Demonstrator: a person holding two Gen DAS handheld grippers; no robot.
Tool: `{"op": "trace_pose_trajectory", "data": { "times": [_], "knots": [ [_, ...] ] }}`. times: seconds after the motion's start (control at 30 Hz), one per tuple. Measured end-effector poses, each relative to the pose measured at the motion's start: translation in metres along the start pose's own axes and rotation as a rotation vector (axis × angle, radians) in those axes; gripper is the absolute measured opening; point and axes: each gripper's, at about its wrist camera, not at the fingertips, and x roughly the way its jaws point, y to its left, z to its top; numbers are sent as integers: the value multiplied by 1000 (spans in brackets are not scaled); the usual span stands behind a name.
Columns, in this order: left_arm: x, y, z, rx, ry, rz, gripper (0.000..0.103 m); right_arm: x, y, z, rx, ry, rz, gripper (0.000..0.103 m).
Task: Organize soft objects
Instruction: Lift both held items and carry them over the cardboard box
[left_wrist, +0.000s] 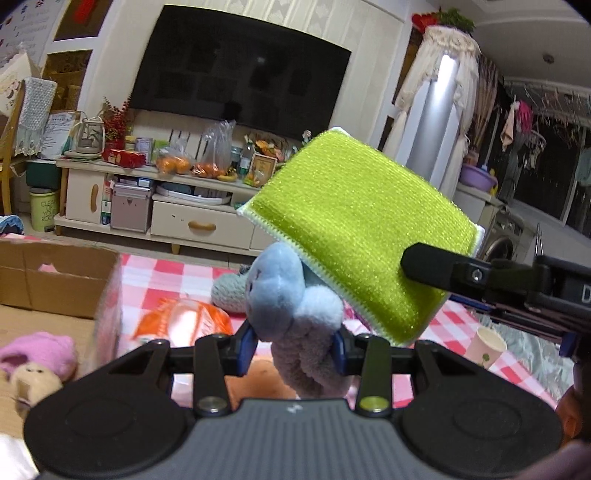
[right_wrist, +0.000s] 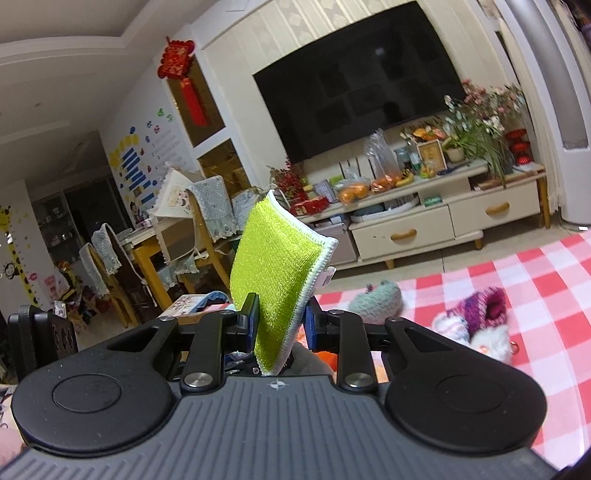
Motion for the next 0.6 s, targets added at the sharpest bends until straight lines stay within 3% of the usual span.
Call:
{"op": "trace_pose_trajectory", "data": {
  "times": [0.6],
  "knots": [
    [-52, 77, 29, -114, -108, 149, 39, 57, 48, 8, -127, 43, 127, 30]
  ]
}}
